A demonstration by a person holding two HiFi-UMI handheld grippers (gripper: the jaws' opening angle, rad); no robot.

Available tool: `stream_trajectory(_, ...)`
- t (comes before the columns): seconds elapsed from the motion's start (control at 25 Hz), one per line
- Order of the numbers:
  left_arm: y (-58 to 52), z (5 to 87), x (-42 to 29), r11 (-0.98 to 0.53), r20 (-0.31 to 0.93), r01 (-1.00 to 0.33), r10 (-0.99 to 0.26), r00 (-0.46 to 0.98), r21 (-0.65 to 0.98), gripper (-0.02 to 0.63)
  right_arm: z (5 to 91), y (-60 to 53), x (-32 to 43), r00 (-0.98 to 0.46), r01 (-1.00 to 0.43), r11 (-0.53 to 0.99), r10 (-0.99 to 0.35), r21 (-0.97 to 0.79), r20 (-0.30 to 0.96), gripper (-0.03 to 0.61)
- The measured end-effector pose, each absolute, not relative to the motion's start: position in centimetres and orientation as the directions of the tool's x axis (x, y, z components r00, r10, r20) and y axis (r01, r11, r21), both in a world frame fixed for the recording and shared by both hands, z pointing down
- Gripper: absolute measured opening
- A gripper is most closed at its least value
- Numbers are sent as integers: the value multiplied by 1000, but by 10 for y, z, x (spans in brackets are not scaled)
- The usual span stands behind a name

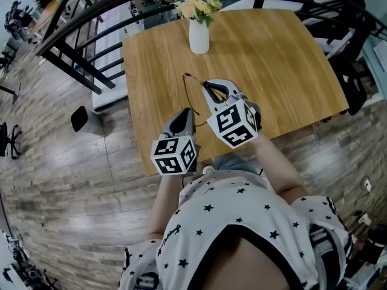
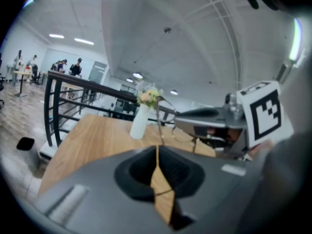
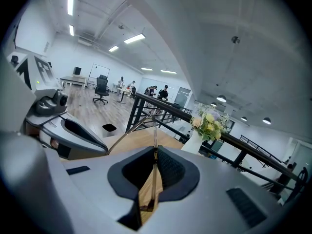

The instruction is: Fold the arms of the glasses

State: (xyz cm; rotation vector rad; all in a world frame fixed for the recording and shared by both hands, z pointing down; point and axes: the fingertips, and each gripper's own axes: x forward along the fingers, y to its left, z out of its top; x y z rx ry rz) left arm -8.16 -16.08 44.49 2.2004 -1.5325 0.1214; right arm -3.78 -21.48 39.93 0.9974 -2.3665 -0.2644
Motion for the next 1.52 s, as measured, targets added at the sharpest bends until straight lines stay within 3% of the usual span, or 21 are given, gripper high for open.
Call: stream_trajectory(1.52, -176, 438, -51, -371, 296, -867, -831, 470, 333, 14, 405, -201, -58, -641, -568, 763, -645, 307, 416, 23)
